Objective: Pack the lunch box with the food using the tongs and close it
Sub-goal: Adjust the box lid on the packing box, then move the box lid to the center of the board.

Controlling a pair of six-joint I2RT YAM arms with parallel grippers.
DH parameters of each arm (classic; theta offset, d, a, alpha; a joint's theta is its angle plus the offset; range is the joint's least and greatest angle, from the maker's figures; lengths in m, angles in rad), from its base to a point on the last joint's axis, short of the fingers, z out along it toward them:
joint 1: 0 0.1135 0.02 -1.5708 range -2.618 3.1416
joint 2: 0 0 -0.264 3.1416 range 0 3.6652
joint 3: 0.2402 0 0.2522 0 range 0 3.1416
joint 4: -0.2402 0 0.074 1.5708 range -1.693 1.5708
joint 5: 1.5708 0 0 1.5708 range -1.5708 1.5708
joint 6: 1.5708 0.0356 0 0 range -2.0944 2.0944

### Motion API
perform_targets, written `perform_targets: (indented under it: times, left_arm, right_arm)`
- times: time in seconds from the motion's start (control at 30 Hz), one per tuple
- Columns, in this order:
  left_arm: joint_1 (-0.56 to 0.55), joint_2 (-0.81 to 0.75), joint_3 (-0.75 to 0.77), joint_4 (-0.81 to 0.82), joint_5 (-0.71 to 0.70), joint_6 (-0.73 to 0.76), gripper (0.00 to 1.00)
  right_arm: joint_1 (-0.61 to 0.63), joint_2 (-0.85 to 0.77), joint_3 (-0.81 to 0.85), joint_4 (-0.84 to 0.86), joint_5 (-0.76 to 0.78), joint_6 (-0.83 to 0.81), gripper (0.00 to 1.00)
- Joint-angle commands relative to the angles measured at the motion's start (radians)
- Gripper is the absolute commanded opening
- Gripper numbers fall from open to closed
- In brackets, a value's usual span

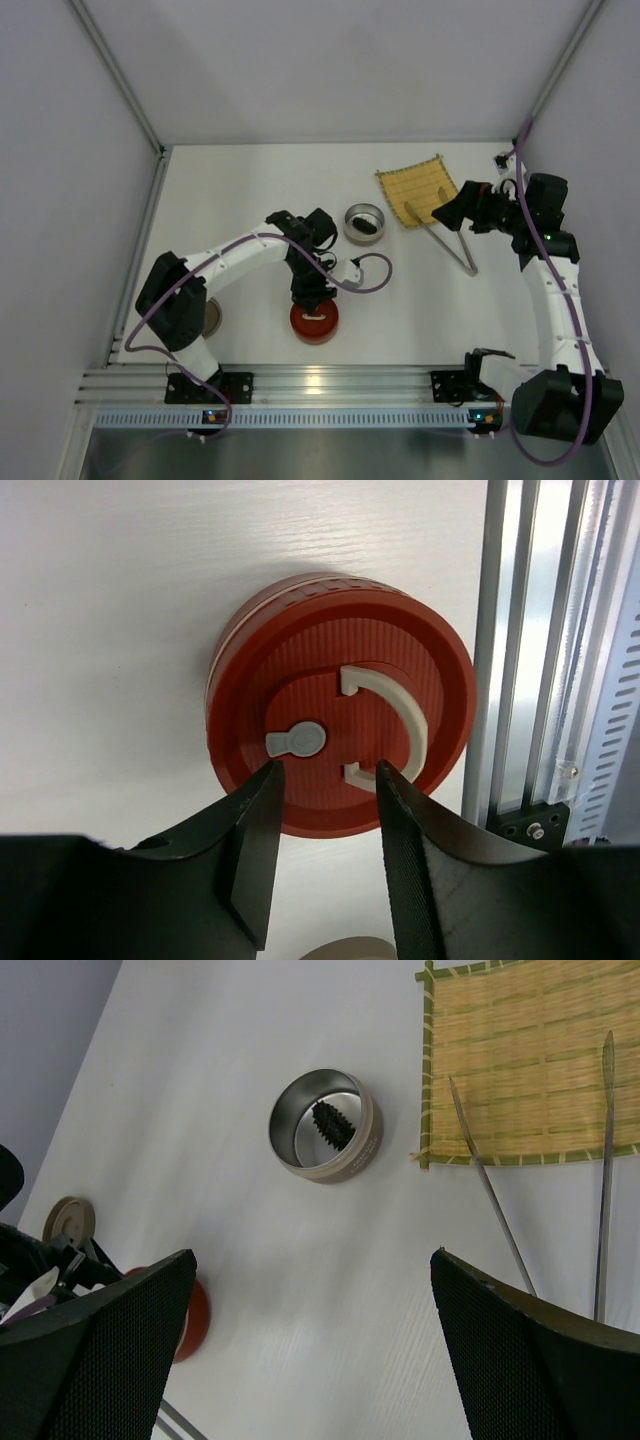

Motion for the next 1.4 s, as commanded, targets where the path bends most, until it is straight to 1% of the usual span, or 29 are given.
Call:
perform_targets:
  times: [0.0, 0.1, 0.13, 0.23, 0.27, 0.33, 0.37, 0.4, 0.43, 0.47, 0.53, 0.57, 0.63, 0.67, 0.73, 0.77, 0.83, 0.87, 0.93, 0.97, 1.0, 1.03, 1.2, 1.37]
  left_arm:
    - [-0.011, -0.079, -0.019, -0.025, 0.043, -0.002, 0.47]
    - [-0.020, -0.108, -0.035, -0.030, 0.046, -0.026, 0.50]
    - [-0.023, -0.119, -0.042, -0.026, 0.042, -0.035, 0.53]
    - [-0.020, -0.173, -0.055, 0.013, 0.001, -0.112, 0.54]
    - [0.011, -0.193, -0.061, 0.027, -0.022, -0.164, 0.55]
    - [0.076, -0.263, -0.071, 0.024, 0.000, -0.187, 0.55]
    - [0.154, -0.297, -0.080, 0.011, 0.011, -0.178, 0.55]
    - [0.197, -0.312, -0.086, -0.004, 0.010, -0.167, 0.54]
    - [0.246, -0.322, -0.094, -0.034, 0.002, -0.134, 0.54]
    - [0.348, -0.331, -0.095, -0.054, -0.004, -0.109, 0.53]
    - [0.455, -0.323, -0.092, -0.099, -0.007, -0.054, 0.51]
    - [0.563, -0.304, -0.092, -0.132, -0.009, -0.001, 0.50]
    - [0.666, -0.268, -0.091, -0.157, -0.038, 0.062, 0.49]
    - [0.750, -0.227, -0.091, -0.171, -0.055, 0.075, 0.48]
    - [0.827, -0.187, -0.097, -0.167, -0.105, 0.071, 0.45]
    - [0.875, -0.146, -0.098, -0.164, -0.122, 0.036, 0.43]
    - [0.909, -0.112, -0.100, -0.164, -0.139, -0.009, 0.39]
    - [0.923, -0.095, -0.108, -0.154, -0.144, -0.076, 0.38]
    - [0.921, -0.092, -0.143, -0.127, -0.164, -0.127, 0.39]
    - [0.923, -0.095, -0.157, -0.115, -0.174, -0.185, 0.40]
    - [0.921, -0.098, -0.170, -0.096, -0.184, -0.213, 0.41]
    - [0.918, -0.098, -0.201, -0.066, -0.214, -0.265, 0.42]
    - [0.865, -0.108, -0.285, 0.060, -0.326, -0.426, 0.42]
    - [0.842, -0.086, -0.325, 0.119, -0.407, -0.499, 0.41]
  right_arm:
    - [-0.019, 0.001, 0.007, 0.031, -0.020, -0.007, 1.00]
    - [-0.019, 0.004, 0.011, 0.026, -0.020, -0.007, 0.99]
    - [-0.021, 0.006, 0.012, 0.026, -0.020, -0.007, 0.99]
    - [-0.019, 0.004, 0.020, 0.015, -0.019, -0.015, 0.99]
    - [-0.019, 0.004, 0.030, 0.006, -0.020, -0.021, 0.99]
    - [-0.019, -0.005, 0.035, -0.020, -0.022, -0.047, 0.99]
    - [-0.021, -0.008, 0.032, -0.023, -0.020, -0.051, 0.99]
    - [-0.019, -0.011, 0.031, -0.023, -0.020, -0.058, 0.99]
    - [-0.019, -0.010, 0.029, -0.023, -0.023, -0.059, 0.99]
    - [-0.021, -0.007, 0.030, -0.023, -0.026, -0.058, 0.99]
    - [-0.019, 0.006, 0.035, -0.018, -0.038, -0.052, 0.99]
    - [-0.019, 0.010, 0.035, -0.015, -0.042, -0.047, 0.99]
    - [-0.019, 0.020, 0.037, -0.009, -0.049, -0.039, 0.99]
    - [-0.019, 0.024, 0.040, -0.009, -0.051, -0.039, 0.99]
    - [-0.019, 0.023, 0.038, -0.011, -0.051, -0.048, 0.99]
    - [-0.019, 0.023, 0.037, -0.012, -0.049, -0.053, 0.99]
    - [-0.019, 0.020, 0.035, -0.017, -0.048, -0.061, 0.99]
    - [-0.019, 0.023, 0.031, -0.020, -0.046, -0.064, 0.99]
    - [-0.019, 0.027, 0.027, -0.025, -0.043, -0.071, 0.99]
    - [-0.019, 0.029, 0.024, -0.026, -0.046, -0.073, 1.00]
    - [-0.019, 0.030, 0.024, -0.026, -0.046, -0.079, 0.99]
    - [-0.021, 0.033, 0.023, -0.026, -0.046, -0.081, 0.99]
    - [-0.019, 0.050, 0.009, -0.014, -0.057, -0.081, 0.99]
    - [-0.019, 0.056, 0.007, -0.017, -0.063, -0.085, 0.99]
